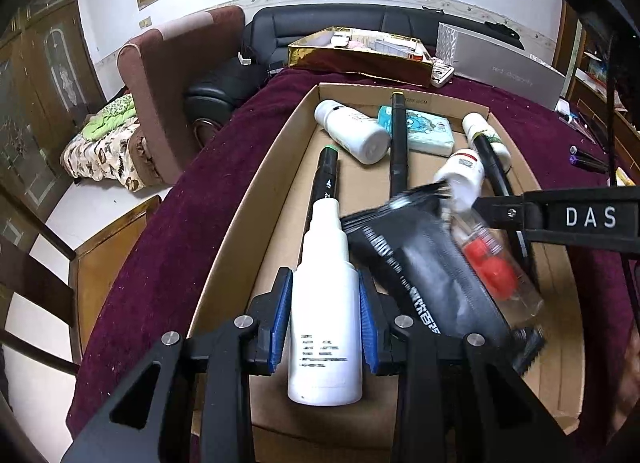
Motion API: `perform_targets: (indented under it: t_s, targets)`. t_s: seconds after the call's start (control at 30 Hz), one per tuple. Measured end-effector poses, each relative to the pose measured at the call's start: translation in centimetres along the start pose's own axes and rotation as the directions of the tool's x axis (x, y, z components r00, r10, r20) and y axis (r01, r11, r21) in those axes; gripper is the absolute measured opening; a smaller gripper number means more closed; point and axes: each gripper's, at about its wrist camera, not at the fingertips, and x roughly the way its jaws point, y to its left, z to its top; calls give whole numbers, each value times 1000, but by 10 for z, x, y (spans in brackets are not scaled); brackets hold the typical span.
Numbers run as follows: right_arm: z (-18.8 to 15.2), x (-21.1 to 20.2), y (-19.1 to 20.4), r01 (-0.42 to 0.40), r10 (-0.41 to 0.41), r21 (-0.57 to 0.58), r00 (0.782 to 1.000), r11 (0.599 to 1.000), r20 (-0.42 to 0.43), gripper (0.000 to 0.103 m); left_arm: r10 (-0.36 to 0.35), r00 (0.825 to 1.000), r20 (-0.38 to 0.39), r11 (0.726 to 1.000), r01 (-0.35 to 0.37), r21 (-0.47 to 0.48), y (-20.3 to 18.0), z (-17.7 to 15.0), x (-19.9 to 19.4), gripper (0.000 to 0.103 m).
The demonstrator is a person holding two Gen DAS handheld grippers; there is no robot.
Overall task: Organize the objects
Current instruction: 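Lower the spray bottle and black marker into the tray, open both grippers, then move both grippers back over the remaining items on the table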
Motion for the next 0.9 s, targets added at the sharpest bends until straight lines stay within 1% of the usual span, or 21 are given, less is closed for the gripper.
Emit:
perform_targets:
  t_s: [0.13,0.4,0.53,0.6,0.67,0.7,0.9]
  targets:
    - [-2,-13,2,-15,15,-3,999,1000,35,49,-15,1000,9,1000,15,-10,0,2,-7,27]
    - [-6,-32,-3,-32,31,10,997,999,74,50,1,998,57,1000,-1,0,-6,6,-31,27]
    - [-10,-42,-6,-36,35,11,995,999,95,50,16,995,96,1000,-17,10,-11,7,-50,27]
    - [-12,-48,-9,-35,34,10,994,999,107,50,26,993,112,999,-29,20,-15,8,-56,30]
    - [-15,-55,-13,-30,29,9,992,1000,123,50,36,990,134,999,-41,33,-21,8,-64,39]
    - [-16,-57,-15,-29,27,8,991,1000,128,50,38,989,145,998,-44,37,-23,8,-68,40]
    - [-24,-75,-34,-33,29,23,987,999,161,51,37,984,174,996,-50,74,-45,9,-85,41]
